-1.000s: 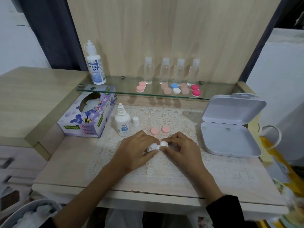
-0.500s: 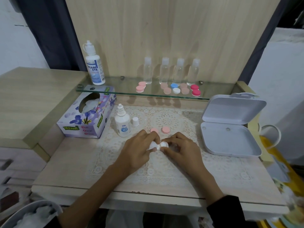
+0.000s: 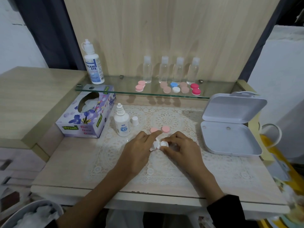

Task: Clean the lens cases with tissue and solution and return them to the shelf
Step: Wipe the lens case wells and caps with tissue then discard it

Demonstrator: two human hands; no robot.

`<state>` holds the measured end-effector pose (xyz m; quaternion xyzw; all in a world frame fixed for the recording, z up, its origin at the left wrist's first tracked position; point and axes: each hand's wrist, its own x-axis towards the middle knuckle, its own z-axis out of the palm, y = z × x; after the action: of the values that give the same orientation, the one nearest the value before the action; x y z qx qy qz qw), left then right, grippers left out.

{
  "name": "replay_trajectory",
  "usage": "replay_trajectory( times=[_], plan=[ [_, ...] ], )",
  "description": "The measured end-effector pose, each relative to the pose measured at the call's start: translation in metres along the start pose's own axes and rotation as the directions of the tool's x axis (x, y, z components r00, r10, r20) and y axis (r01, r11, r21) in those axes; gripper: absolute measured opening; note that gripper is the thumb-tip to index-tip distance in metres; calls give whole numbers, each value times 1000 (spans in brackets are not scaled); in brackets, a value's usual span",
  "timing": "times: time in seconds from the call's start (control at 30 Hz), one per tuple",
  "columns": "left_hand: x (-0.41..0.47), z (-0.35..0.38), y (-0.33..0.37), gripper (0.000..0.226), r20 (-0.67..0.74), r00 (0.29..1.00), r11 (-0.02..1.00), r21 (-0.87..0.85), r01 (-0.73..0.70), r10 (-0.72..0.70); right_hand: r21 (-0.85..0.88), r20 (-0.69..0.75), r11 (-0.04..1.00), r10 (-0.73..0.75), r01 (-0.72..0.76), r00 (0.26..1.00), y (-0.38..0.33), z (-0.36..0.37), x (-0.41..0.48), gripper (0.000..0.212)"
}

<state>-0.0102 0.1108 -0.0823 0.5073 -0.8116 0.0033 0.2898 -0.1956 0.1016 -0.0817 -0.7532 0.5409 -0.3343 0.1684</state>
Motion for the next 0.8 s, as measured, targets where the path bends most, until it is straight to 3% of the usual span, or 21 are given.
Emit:
replay_trajectory(
  times=[0.1,0.3,0.43,0.57,0.63,0.73,0.8],
  plan=[
    [4,0,0,70,38,999,999,-24,25,-24,13,-1,1000,-1,1,1000,0,0,-1,19],
    [5,3,-2,44,17,997,970,-228,82,-80,7,-1,1000,-10,10,1000,-2,-1,-1,19],
    [4,4,-2,39,26,985,885,-436,162,-168,0,2,1000,-12,12,1000,-2,-1,0,19],
    [7,1,-6,31,-3,944,726,-640,252,-330,2,-4,1000,1,-1,1000,-3,-2,-1,19],
    [8,1,-11,25,-32,914,692,-665,282,-404,10,0,1000,6,-6,1000,-2,-2,-1,19],
    [8,2,-10,20,10,936,727,-627,279,-351,13,0,1000,8,-8,1000,-1,-2,-1,19],
    [10,0,-9,31,116,963,791,-552,265,-242,13,-4,1000,8,-8,1000,-1,-1,0,19]
  ],
)
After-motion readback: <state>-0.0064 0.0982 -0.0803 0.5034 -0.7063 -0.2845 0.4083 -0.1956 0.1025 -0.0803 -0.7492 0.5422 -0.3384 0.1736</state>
